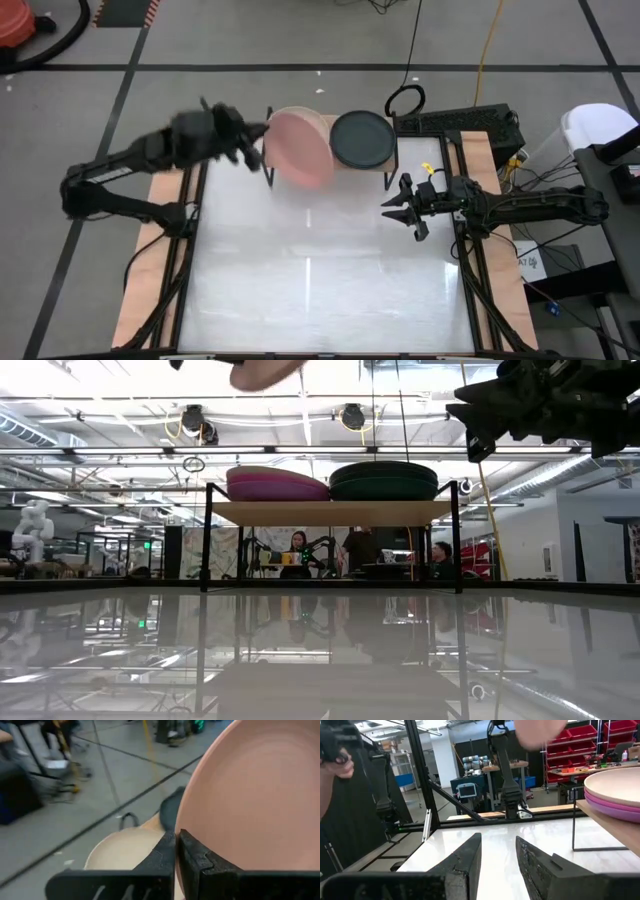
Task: Place and stack plates onto a shelf
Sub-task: Stack the light pink plate on the dark white plate
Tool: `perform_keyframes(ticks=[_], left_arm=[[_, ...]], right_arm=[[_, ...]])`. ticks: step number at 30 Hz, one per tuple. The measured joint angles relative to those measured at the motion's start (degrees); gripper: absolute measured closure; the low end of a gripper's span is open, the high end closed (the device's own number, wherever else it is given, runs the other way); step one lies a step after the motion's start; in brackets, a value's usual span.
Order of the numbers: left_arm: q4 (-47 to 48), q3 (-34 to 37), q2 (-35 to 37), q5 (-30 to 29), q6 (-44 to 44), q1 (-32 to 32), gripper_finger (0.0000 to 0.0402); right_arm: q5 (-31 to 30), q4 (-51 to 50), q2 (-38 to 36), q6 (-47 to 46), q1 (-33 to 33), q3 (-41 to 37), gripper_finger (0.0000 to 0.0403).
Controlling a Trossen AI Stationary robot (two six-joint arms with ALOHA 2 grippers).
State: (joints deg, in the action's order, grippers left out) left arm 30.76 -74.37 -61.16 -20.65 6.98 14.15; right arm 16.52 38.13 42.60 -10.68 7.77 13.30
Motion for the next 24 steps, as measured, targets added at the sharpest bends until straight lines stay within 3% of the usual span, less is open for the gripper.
perform_keyframes(ticks=[3, 7, 14, 17, 24], left_arm=[[0.88, -4.75, -1.84, 13.63, 1.68, 8.15, 0.0396], [9.93, -12.84, -8.41, 23.42, 1.28, 15.76, 0.0396], [27.72, -24.27, -22.3, 31.17, -1.4, 25.83, 0.0396], [29.71, -26.0, -26.71, 34.49, -2.57, 28.3, 0.0396], [29.86, -26.2, -32.18, 34.06, -1.31, 31.91, 0.0396]], right_arm=[[-0.05, -0.34, 0.04, -0.04, 0.0, 0.02, 0.0298], [-0.31, -0.31, 0.15, 0.31, 0.0, 0.02, 0.0298], [-0.36, -1.03, 0.15, 0.66, 0.0, 0.02, 0.0298], [-0.38, -1.33, 0.15, 0.66, 0.0, 0.02, 0.0298], [-0.34, -1.53, 0.12, 0.37, 0.0, 0.02, 0.0298]])
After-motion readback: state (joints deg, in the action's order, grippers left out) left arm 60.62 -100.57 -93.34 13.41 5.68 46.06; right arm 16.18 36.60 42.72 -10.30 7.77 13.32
